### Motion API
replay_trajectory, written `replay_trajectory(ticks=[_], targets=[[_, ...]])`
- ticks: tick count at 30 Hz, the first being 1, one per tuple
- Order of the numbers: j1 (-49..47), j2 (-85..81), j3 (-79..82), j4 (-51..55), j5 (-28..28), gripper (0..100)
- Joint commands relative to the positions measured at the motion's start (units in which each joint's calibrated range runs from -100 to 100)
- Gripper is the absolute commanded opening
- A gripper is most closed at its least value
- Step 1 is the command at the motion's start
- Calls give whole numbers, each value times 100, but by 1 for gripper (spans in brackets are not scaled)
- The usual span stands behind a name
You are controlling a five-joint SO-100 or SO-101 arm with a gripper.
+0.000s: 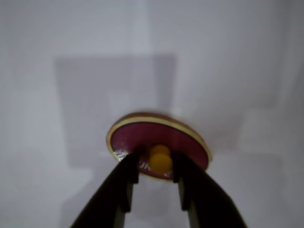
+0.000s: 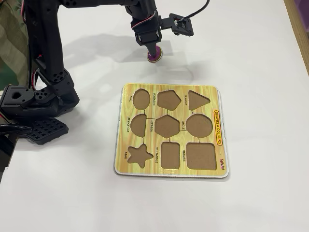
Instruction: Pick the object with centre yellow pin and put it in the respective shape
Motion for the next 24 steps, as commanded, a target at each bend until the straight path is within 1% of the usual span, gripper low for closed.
replay_trajectory(ticks=[1, 22, 24], targets=[[-36, -277, -9, 32, -17, 8], [71, -285, -117, -63, -22, 7], [71, -285, -117, -63, -22, 6]])
